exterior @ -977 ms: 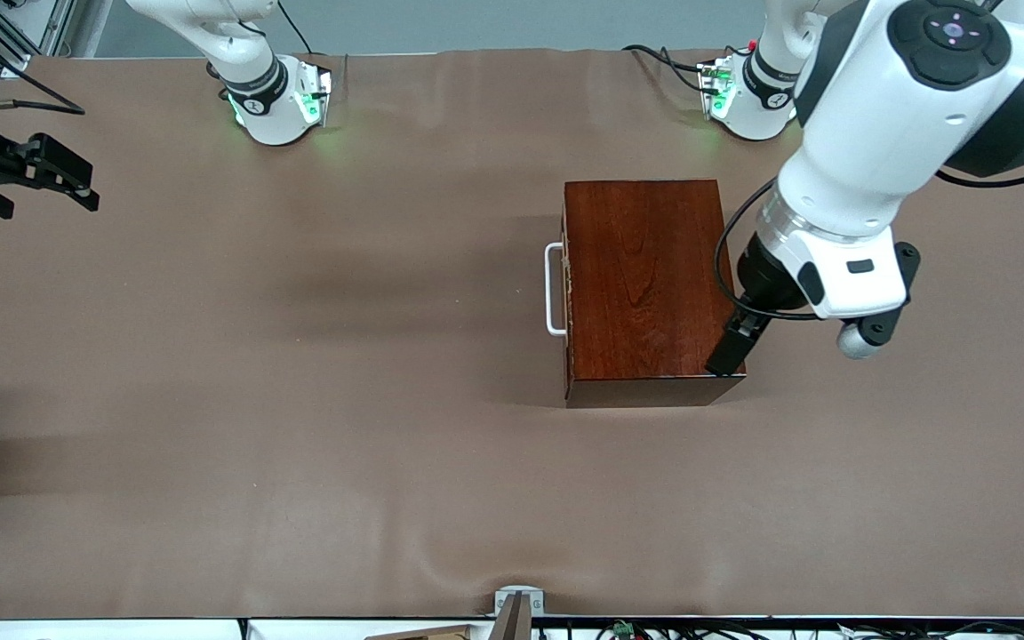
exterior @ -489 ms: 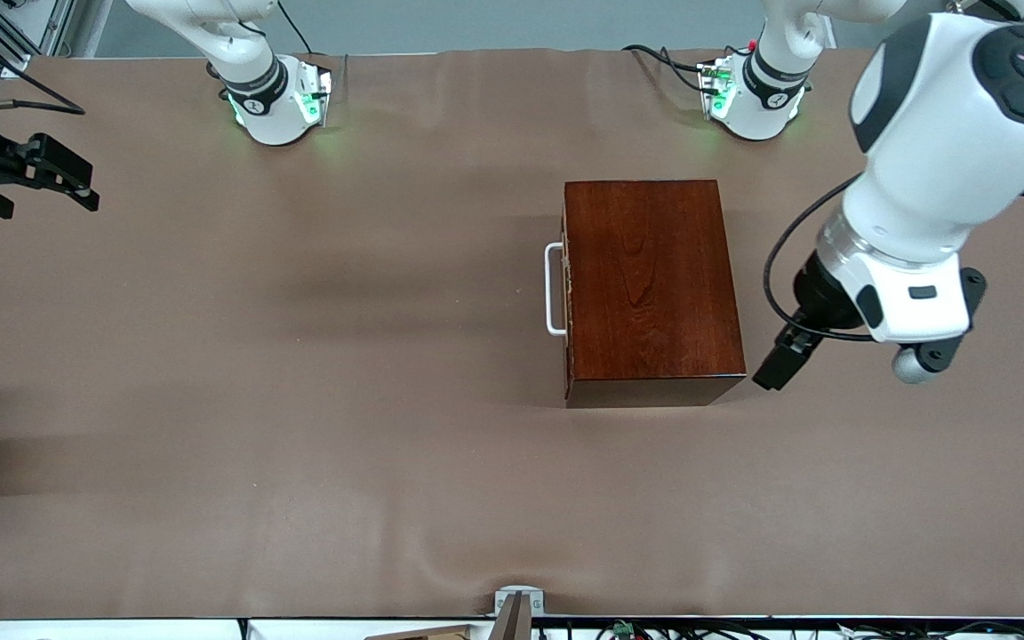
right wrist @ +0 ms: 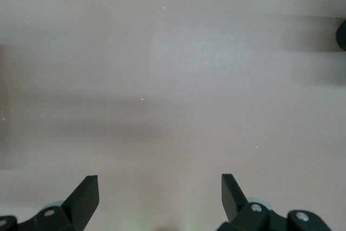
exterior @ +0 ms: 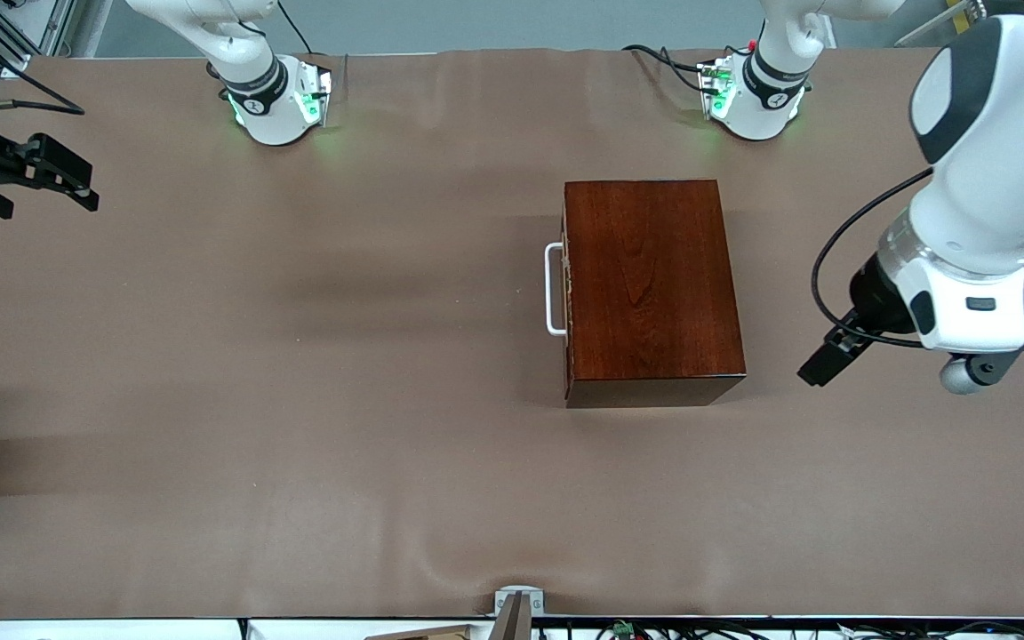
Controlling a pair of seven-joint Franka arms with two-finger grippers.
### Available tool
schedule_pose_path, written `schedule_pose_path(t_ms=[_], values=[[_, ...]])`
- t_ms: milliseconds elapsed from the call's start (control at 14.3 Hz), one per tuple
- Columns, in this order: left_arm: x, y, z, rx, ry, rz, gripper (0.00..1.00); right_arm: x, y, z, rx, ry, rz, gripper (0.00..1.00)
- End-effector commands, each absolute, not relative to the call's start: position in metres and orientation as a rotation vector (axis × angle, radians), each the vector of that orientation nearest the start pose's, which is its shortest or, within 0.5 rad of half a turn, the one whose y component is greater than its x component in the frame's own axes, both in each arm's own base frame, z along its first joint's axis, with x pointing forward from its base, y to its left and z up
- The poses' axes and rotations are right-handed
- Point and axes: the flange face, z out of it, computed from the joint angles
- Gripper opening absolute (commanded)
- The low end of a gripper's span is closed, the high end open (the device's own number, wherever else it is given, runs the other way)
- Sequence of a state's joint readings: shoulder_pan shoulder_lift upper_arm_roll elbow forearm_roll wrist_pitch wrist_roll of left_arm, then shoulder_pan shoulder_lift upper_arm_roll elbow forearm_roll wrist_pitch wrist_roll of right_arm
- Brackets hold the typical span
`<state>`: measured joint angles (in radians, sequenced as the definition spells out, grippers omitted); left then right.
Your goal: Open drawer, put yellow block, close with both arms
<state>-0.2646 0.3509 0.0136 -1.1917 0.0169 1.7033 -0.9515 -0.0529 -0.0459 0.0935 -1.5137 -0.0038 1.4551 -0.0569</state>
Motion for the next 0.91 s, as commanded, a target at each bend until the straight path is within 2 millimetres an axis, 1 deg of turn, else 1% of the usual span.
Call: schedule_pose_path(t_ms=[0,209,349,489,559,628,698,768,838], values=[[0.645,-0.151,0.611,-3.056,-1.002,-0.21,1.0,0.53,0.021,0.669,-3.143,-0.159,0.015,1.0],[0.645,-0.137,0.617,-3.068,-0.961,-0.227,1.0,0.53,0.02,0.669,-3.143,-0.156,0.015,1.0],[0.642,-0.136,0.622,-3.084,-0.899,-0.234,1.0,0.53,0.02,0.669,-3.143,-0.156,0.015,1.0],[0.641,-0.129,0.624,-3.082,-0.89,-0.229,1.0,0.53,0.02,0.669,-3.143,-0.156,0.015,1.0],[0.639,-0.123,0.629,-3.086,-0.871,-0.23,1.0,0.53,0.019,0.669,-3.143,-0.154,0.017,1.0],[0.638,-0.116,0.63,-3.092,-0.822,-0.222,1.0,0.53,0.019,0.669,-3.143,-0.154,0.017,1.0],[0.637,-0.106,0.635,-3.099,-0.781,-0.222,1.0,0.53,0.019,0.669,-3.143,-0.154,0.017,1.0],[0.633,-0.096,0.645,-3.11,-0.731,-0.245,1.0,0.53,0.02,0.669,-3.143,-0.156,0.015,1.0],[0.632,-0.092,0.647,-3.122,-0.659,-0.253,1.0,0.53,0.02,0.669,-3.143,-0.156,0.015,1.0]])
